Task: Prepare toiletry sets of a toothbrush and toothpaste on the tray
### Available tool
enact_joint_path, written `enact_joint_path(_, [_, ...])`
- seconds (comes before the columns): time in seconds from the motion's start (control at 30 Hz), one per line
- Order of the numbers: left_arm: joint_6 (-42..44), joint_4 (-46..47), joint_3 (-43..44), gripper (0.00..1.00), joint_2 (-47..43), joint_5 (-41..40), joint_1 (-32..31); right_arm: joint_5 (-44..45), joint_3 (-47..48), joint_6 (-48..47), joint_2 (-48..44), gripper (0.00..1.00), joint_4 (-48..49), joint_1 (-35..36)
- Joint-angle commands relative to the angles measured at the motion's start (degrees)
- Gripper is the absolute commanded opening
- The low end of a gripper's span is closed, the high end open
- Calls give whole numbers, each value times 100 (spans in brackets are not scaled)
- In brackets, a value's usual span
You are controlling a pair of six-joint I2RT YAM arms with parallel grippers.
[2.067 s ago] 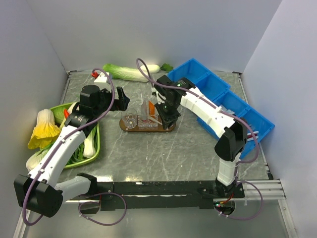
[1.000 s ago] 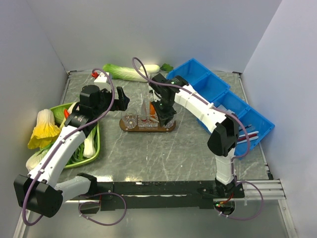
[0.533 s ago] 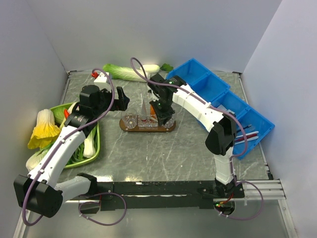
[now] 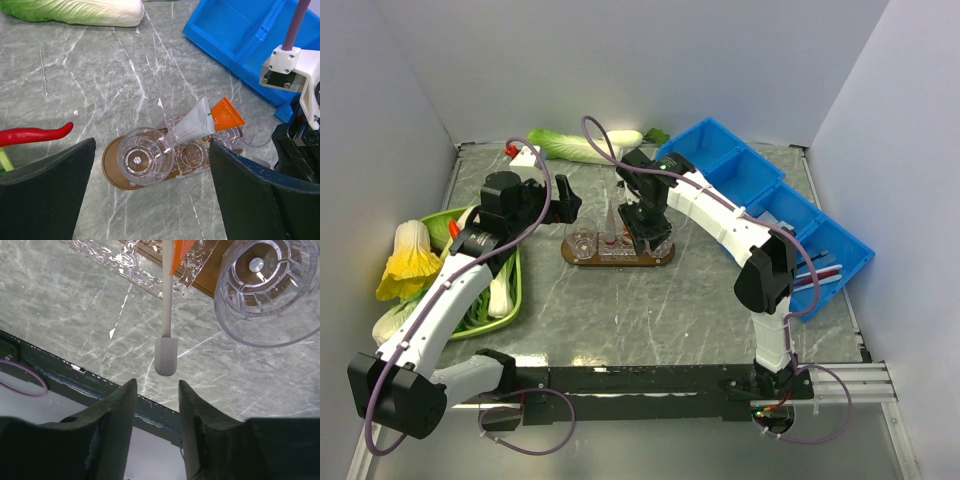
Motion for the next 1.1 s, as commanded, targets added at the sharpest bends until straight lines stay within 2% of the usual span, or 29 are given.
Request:
enact_joint_path(0.0, [70, 85, 182, 99, -172, -10, -11, 118, 275, 68, -134, 51, -1230, 41])
enact_joint_path(0.2, [43, 50, 199, 99, -172, -71, -11, 249, 573, 173, -353, 61, -1300, 93])
enact_joint_path(0.37, [43, 41, 199, 99, -198, -141, -11, 556, 584, 454, -976, 66, -1266, 111])
enact_joint_path(0.5, [26, 103, 138, 99, -233, -186, -11, 900, -423, 700, -1837, 71, -661, 24])
enact_joint_path(0.6, [-1, 164, 103, 99, -260, -186, -11, 961, -1328, 806, -2601, 70, -74, -406])
enact_joint_path(0.67, [-18, 173, 85, 99, -286, -194, -11, 918, -1866, 877, -3313, 70, 332, -959])
enact_joint_path(0.7, [-27, 199, 76, 99, -303, -203, -11, 866, -2434, 903, -3576, 70, 612, -1213])
enact_joint_path(0.73, [-27, 200, 76, 99, -312, -195, -11, 874, -2753, 920, -4084, 70, 1068, -1703])
enact_joint_path(0.83, [-36, 235, 41, 99, -347, -195, -11, 821, -3844, 886, -4972, 70, 1894, -2619])
enact_joint_path(0.87, [-36, 244, 15, 99, -382, -203, -11, 830, -4342, 851, -5159, 71, 2090, -3257])
enact_joint_path(0.9, [-44, 252, 6, 99, -400, -203, -11, 839, -4573, 833, -5440, 71, 2266, -3542])
enact_joint_path(0.97, [-45, 261, 6, 99, -435, -203, -11, 795, -5187, 693, -5635, 71, 2750, -4462])
enact_joint_path(1.07, [-36, 253, -3, 99, -436, -264, -19, 461, -5795, 543, -5706, 70, 3206, -5474])
